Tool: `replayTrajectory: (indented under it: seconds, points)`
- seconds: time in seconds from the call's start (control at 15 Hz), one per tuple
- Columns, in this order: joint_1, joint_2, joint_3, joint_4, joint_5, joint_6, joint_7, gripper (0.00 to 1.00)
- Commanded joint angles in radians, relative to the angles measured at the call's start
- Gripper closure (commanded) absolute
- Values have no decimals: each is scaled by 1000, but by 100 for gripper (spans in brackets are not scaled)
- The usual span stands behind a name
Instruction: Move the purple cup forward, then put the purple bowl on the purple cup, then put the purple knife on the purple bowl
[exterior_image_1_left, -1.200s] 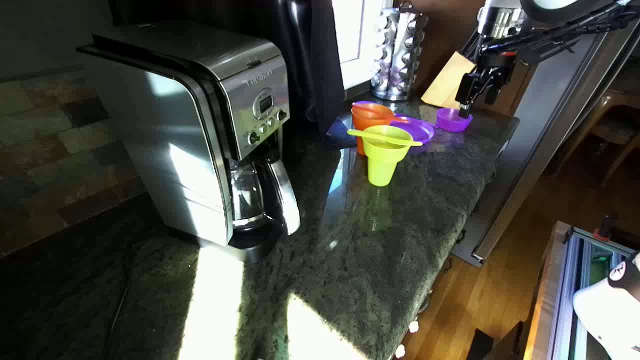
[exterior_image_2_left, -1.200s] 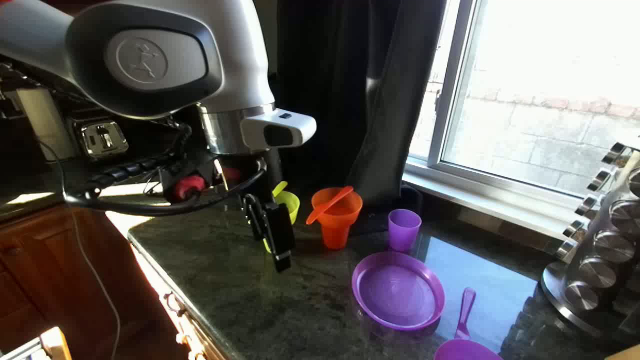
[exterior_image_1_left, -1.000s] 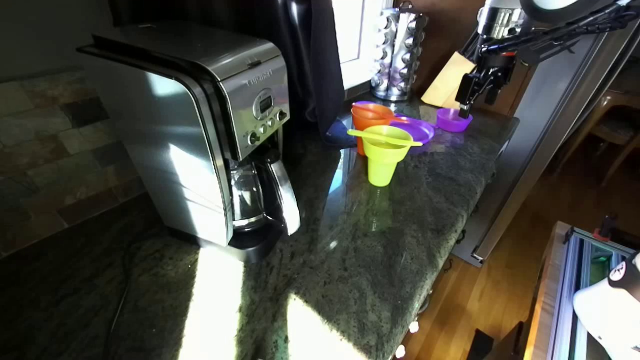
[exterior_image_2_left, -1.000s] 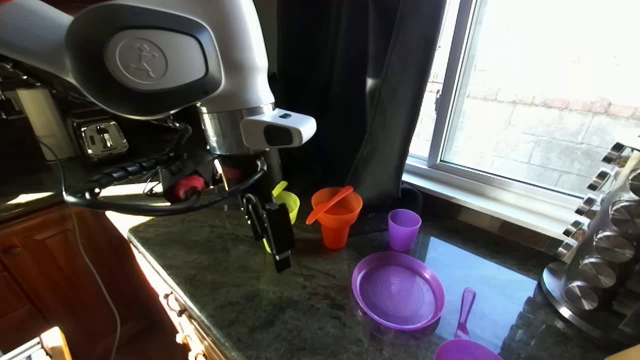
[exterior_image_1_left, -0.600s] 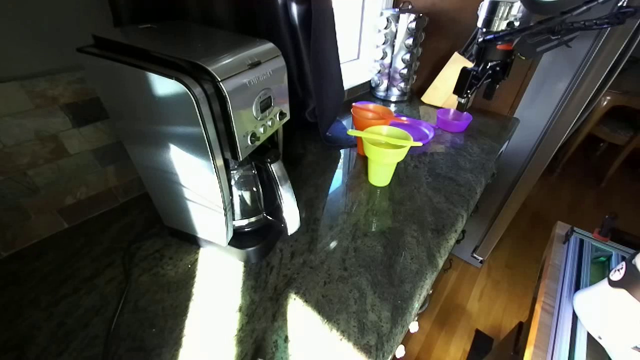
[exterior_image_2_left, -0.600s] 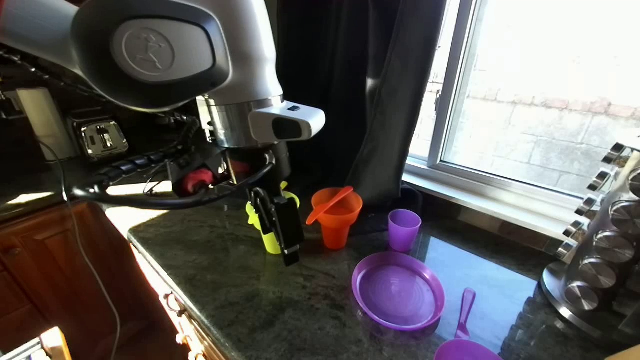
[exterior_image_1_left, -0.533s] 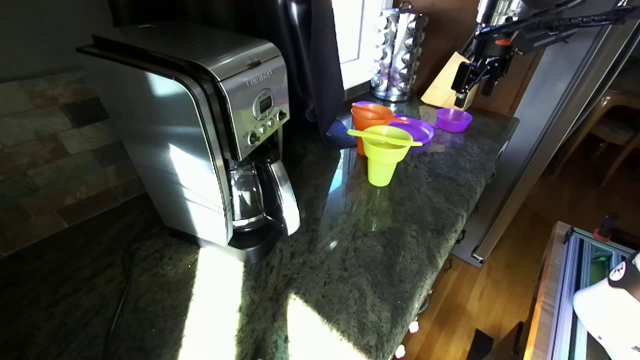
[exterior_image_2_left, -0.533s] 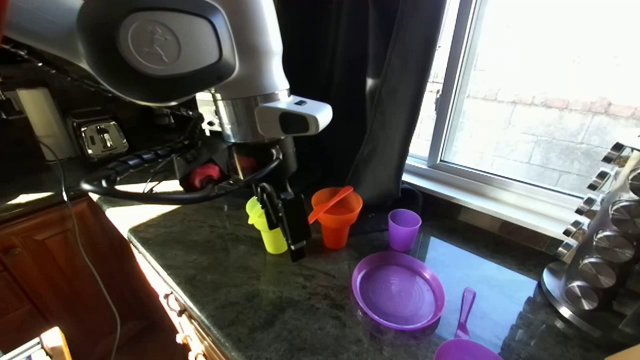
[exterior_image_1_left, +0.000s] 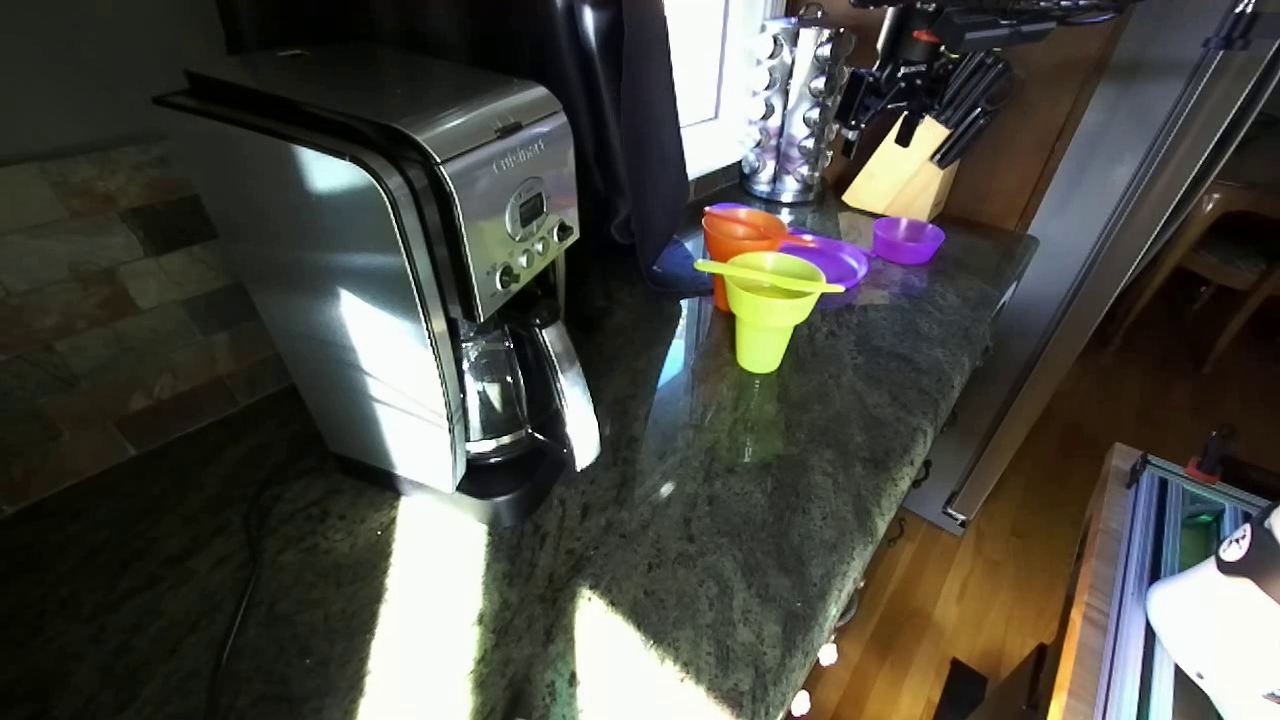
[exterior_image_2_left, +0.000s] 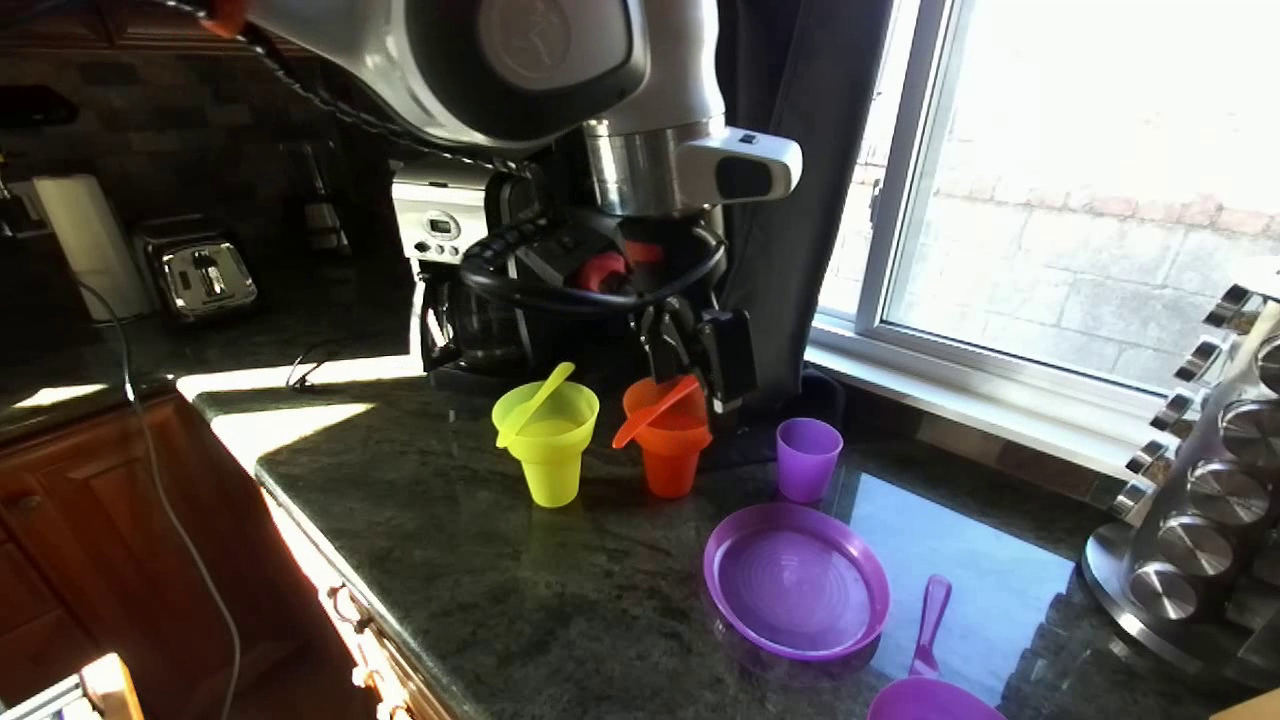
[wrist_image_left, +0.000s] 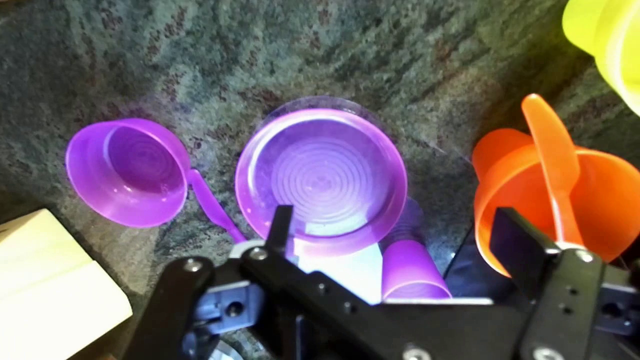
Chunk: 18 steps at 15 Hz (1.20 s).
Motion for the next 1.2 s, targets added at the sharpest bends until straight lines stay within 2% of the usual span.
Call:
replayTrajectory:
  seconds: [0.0, 0.13, 0.2, 0.73, 0.93, 1.13]
  points:
    - [20, 174, -20, 179, 55, -7, -19, 0]
    - [22, 219, -20, 241, 76, -67, -59, 0]
    - [23, 156, -17, 162, 44, -15, -22, 0]
    - [17, 267, -26, 271, 61, -59, -16, 0]
    - [13, 325, -38, 306, 70, -2, 13, 0]
    - [6, 410, -41, 372, 112, 39, -17, 0]
